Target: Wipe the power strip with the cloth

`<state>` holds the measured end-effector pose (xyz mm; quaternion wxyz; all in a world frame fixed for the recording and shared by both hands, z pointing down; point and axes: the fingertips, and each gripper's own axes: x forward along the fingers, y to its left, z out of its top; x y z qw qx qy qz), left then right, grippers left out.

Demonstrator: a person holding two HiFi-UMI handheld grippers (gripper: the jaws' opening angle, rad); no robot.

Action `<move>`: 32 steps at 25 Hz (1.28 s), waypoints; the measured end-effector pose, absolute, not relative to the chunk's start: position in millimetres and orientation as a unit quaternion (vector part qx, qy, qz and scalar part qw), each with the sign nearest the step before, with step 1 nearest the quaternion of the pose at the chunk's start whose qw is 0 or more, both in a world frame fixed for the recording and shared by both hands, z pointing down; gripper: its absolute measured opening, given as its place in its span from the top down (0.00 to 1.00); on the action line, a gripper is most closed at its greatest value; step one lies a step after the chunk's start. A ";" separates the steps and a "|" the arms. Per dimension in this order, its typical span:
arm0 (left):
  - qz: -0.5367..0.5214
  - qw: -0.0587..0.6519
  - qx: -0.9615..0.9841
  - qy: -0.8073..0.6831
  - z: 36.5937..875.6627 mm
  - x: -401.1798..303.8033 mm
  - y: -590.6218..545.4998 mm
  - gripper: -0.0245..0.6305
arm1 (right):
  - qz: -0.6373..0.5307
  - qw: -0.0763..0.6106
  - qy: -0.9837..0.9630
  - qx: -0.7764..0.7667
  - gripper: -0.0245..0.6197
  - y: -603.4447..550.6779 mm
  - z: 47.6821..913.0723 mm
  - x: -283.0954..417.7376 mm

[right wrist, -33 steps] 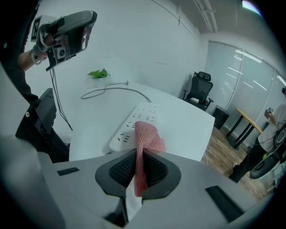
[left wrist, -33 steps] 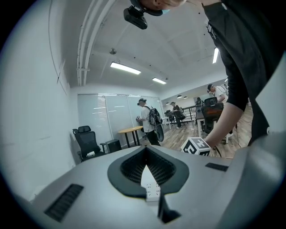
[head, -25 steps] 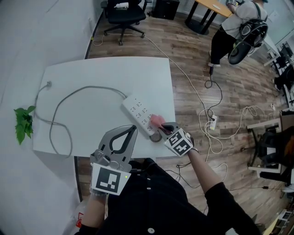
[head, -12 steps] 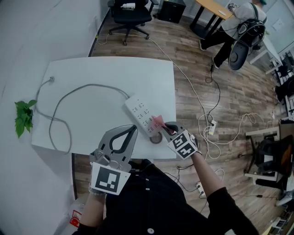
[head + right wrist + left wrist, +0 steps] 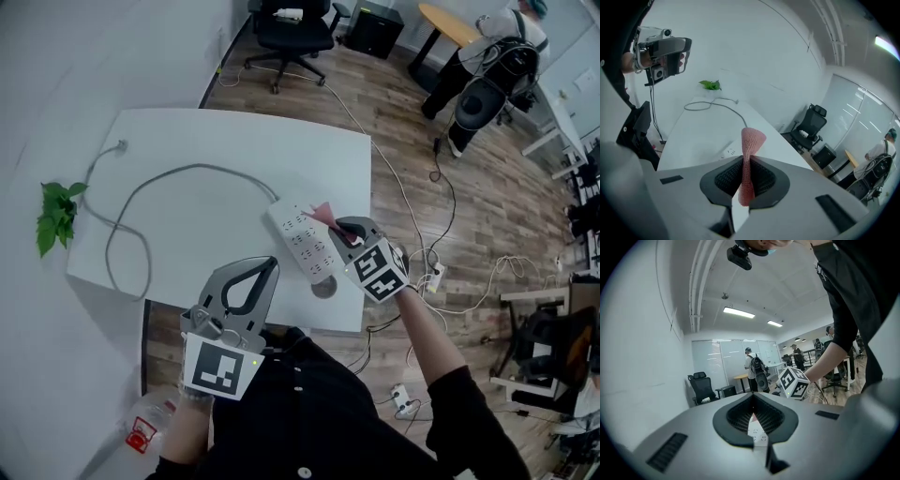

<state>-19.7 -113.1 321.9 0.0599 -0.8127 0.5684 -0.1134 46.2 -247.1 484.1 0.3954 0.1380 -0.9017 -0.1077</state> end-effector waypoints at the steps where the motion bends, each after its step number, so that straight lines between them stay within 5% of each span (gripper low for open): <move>1: -0.116 0.059 -0.809 0.573 322.0 -23.2 -111.2 0.94 | -0.116 0.395 -0.902 0.131 0.88 -249.6 482.5 37.7; 15: -0.138 0.028 -0.747 0.650 330.8 -73.4 -77.8 0.94 | -0.202 0.421 -0.884 0.017 0.88 -259.4 516.4 -67.9; 32: -0.143 0.006 -0.720 0.679 341.5 -102.3 -59.5 0.94 | -0.179 0.490 -0.852 -0.053 0.89 -243.1 583.4 -88.1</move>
